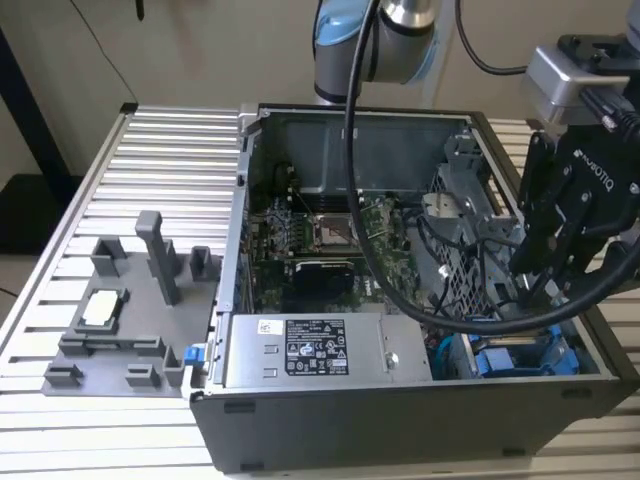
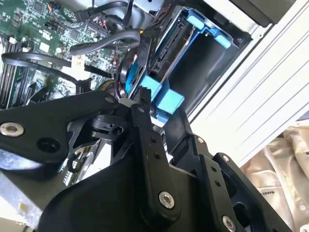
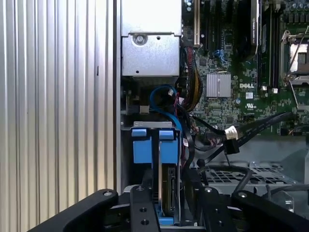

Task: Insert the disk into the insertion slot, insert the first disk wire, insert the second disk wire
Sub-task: 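Insert the disk into the insertion slot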

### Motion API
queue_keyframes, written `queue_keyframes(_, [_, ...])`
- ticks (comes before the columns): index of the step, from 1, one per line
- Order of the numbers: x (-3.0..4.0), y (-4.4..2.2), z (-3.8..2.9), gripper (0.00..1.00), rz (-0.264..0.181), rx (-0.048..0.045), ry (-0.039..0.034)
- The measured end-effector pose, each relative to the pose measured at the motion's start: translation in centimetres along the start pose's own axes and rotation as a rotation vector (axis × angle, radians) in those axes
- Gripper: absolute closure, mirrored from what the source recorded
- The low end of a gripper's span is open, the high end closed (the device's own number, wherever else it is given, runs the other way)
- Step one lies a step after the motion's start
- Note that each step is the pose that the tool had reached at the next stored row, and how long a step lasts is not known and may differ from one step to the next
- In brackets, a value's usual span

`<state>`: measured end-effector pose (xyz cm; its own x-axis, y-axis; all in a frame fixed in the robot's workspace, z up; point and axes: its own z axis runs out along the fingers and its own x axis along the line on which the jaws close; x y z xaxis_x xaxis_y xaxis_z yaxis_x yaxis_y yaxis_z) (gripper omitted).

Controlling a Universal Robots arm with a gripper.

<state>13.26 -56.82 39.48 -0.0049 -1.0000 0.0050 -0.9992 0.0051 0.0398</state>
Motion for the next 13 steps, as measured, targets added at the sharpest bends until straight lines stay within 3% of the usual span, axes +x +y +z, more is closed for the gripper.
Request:
queue_keyframes(1, [-0.07, 0.0, 0.01, 0.6, 0.0, 0.0011, -0.0002])
queue_keyframes(2, [-0.15, 0.07, 0.0, 0.6, 0.0, 0.0143, -0.0001])
queue_keyframes(7, [-0.47, 0.4, 0.01, 0.6, 0.001, 0.099, -0.0038])
queue_keyframes(13, [-0.89, 0.57, 0.03, 0.6, 0.0, 0.1911, -0.0127])
